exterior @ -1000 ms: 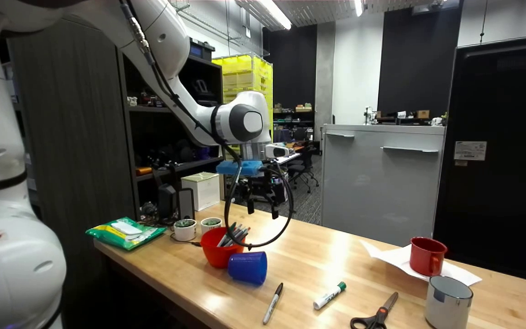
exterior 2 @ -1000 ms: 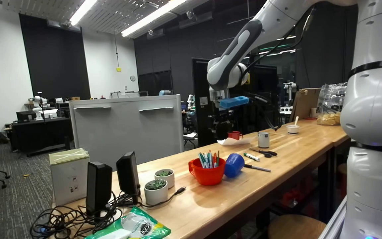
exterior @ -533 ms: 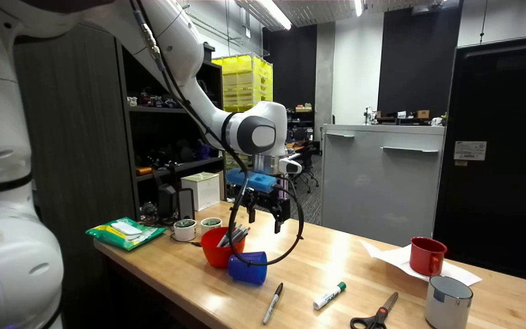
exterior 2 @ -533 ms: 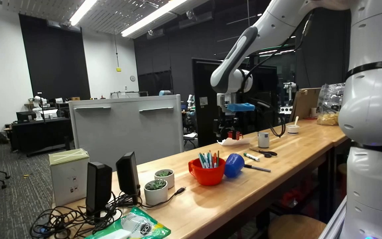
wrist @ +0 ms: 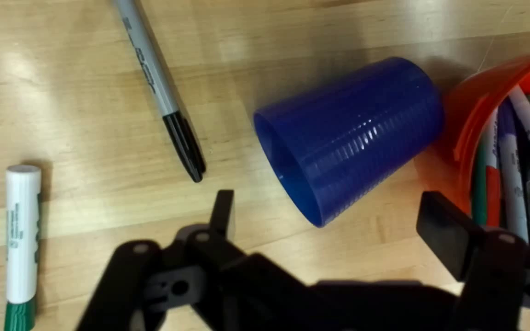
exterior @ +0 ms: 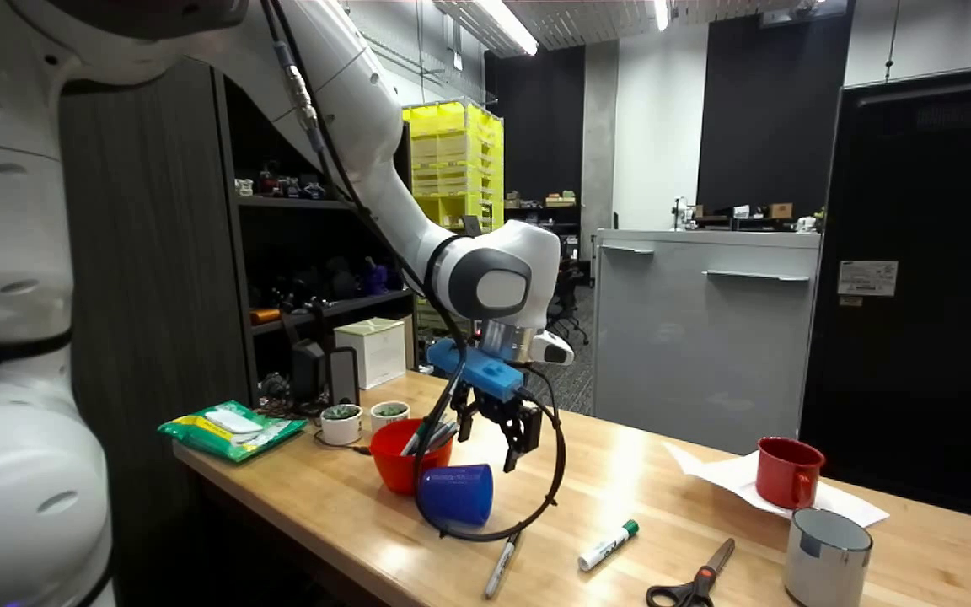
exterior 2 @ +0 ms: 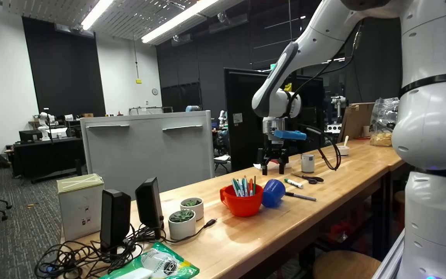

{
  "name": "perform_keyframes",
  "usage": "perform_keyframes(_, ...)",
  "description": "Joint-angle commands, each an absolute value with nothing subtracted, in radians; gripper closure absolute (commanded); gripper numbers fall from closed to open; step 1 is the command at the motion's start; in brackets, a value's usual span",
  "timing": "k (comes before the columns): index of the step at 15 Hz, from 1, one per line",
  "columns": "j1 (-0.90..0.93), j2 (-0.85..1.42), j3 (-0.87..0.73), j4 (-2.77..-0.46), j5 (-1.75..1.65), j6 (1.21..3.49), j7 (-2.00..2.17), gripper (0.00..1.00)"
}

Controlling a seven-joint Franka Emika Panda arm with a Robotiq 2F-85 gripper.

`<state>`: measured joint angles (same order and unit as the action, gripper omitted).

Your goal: Move the blue cup to the left

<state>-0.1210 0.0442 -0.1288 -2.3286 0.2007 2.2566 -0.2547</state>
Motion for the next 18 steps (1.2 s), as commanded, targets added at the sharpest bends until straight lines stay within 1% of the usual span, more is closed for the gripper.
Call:
perform_keyframes(1,-0.141,0.055,-0.129,-2.342,0.277,2.233,-0.323,0.00)
perform_keyframes(6,-0.161,0.102,-0.122,-2.328,0.459,2.174,-0.471,0.00)
perform_keyframes(13,-0.199,0.153,-0.124,-2.317,0.568,2.112,-0.571,0.00)
perform_keyframes(14,-0.204,0.159,-0.124,-2.315,0.580,2.106,-0.583,0.25)
perform_keyframes(15,-0.207,0.162,-0.124,-2.314,0.585,2.103,-0.588,0.27)
perform_keyframes(16,-0.209,0.165,-0.123,-2.313,0.586,2.102,-0.593,0.32)
perform_keyframes(17,-0.210,0.165,-0.122,-2.314,0.585,2.103,-0.594,0.39)
perform_keyframes(18,-0.210,0.166,-0.121,-2.314,0.584,2.103,-0.596,0.49)
